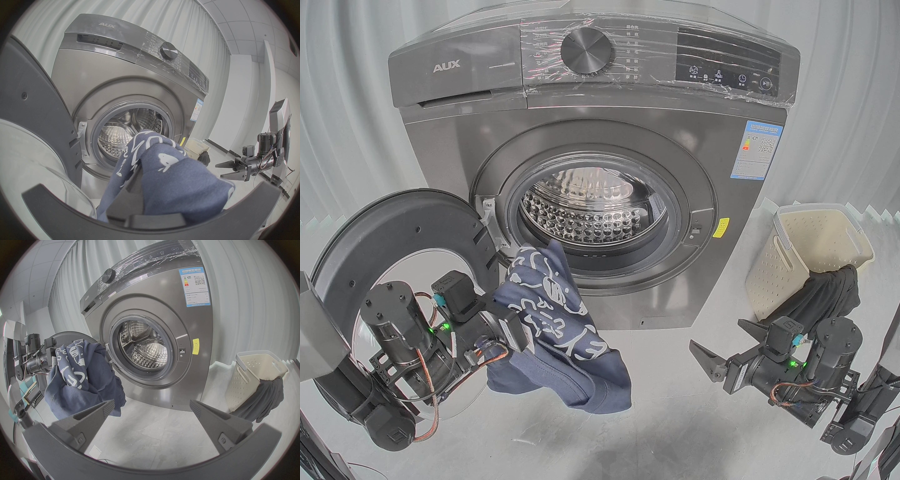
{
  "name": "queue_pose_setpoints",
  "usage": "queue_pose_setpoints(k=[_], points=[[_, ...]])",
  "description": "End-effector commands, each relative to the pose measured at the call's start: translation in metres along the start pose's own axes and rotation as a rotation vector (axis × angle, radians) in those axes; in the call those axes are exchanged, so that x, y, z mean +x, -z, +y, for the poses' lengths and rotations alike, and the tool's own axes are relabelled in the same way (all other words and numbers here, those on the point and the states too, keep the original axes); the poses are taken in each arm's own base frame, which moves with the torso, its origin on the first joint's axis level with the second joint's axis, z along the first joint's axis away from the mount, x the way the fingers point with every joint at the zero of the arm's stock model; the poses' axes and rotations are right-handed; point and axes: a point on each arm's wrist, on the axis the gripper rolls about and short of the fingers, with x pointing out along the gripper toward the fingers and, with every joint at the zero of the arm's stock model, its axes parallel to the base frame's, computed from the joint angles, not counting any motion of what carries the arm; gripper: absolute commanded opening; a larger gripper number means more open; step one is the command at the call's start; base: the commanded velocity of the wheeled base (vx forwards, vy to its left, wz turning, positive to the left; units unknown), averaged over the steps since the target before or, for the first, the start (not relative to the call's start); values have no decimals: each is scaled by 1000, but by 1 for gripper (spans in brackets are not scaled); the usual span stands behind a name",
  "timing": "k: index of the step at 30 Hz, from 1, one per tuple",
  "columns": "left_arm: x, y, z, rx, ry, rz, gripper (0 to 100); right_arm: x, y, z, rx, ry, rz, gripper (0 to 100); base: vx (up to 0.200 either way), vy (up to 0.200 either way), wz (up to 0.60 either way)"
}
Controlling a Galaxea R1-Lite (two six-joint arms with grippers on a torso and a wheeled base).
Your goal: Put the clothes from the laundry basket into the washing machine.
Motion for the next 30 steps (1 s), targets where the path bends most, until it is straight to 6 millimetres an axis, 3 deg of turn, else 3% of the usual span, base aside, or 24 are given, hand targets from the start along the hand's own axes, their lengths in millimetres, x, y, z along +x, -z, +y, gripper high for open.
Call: queue_pose_setpoints(k=[1,8,14,30], points=[[-1,2,0,-1,1,11,0,0,1,1,-1,-5,2,100,200,0,0],[2,10,0,7,-1,40,0,-2,2,5,-4,-20,10,100,200,0,0],[2,19,-8,19,31,76,0,-2,3,5,-3,-22,13,100,0,0,0],[3,26,-23,17,84,100,0,-4,4,14,-6,-62,19,100,188,0,0]])
